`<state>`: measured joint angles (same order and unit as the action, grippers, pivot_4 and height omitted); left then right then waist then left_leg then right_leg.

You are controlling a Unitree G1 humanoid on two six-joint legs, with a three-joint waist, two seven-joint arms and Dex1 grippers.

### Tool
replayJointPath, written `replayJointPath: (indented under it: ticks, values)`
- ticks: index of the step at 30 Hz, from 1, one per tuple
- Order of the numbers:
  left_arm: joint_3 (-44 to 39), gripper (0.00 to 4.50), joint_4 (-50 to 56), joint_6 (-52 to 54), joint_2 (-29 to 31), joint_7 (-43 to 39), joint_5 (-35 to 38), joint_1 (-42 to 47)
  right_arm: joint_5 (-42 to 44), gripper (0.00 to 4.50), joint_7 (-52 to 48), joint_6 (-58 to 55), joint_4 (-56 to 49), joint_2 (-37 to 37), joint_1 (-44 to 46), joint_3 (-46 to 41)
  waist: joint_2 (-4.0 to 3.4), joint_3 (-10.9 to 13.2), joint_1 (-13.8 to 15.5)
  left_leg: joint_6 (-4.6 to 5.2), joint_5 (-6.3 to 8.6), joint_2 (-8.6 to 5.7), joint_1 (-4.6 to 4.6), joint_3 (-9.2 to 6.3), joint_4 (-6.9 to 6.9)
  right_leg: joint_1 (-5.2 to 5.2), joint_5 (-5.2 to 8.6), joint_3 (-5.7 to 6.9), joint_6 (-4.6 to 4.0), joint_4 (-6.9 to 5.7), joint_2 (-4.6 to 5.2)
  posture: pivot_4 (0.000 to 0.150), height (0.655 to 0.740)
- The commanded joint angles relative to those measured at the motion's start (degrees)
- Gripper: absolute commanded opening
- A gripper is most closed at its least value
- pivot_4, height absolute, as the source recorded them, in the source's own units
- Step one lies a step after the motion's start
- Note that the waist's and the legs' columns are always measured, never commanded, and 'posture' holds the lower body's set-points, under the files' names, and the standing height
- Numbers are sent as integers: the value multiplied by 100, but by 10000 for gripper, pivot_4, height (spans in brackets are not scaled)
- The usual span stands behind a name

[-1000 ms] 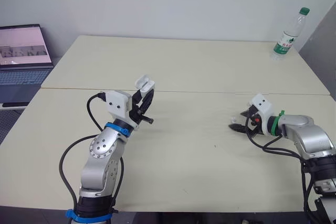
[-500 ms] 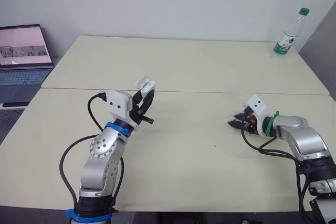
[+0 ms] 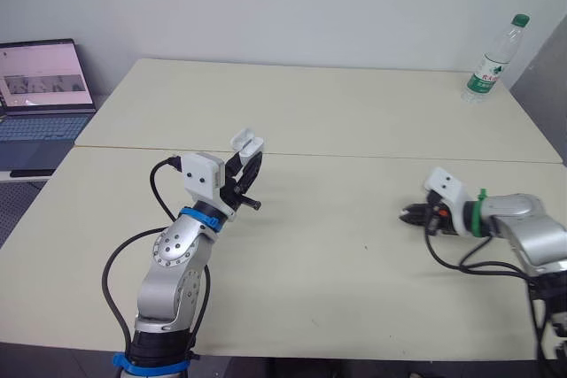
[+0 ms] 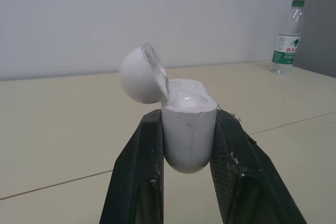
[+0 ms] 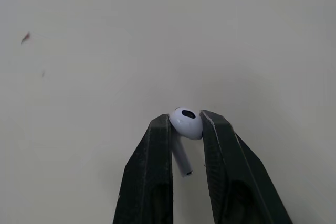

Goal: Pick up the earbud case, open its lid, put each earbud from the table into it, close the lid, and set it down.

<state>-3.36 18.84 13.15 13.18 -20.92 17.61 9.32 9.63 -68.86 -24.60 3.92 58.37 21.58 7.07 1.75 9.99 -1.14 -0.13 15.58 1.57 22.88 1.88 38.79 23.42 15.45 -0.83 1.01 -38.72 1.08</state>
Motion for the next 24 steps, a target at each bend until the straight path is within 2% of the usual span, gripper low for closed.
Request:
replayJointPath:
  ticks: [1,6,11,18,24]
  values:
    - [95,7933,254,-236,-50,-28,-34,-199,-446,4192,-922,1636,557,868,0,13,0,0,2,0,0,1,-3,2,0,-1,0,-1,0,0,0,1500,7400]
    - [274,7933,342,-406,-146,39,-190,-480,-1216,4192,-1409,3705,2141,1462,233,354,3,2,-6,0,0,8,-17,8,0,-10,1,-4,-1,3,-2,1500,7400]
    - [312,7933,460,-433,-218,110,-218,-678,-1797,4192,-1387,4731,3290,1433,677,618,-4,4,-51,0,-1,9,-36,26,1,-17,1,-20,-1,-3,-2,1500,7400]
    - [321,7933,500,-401,-213,144,-221,-662,-2345,4192,-1106,5439,4146,1212,1143,850,-5,4,-46,0,-1,8,-44,28,1,-21,1,-24,-2,-11,-1,1500,7400]
    - [402,7933,507,-369,-188,97,-236,-574,-2336,4192,-945,5413,4343,968,1092,798,-5,4,-41,-1,-1,7,-44,28,1,-22,1,-25,-3,-13,2,1500,7400]
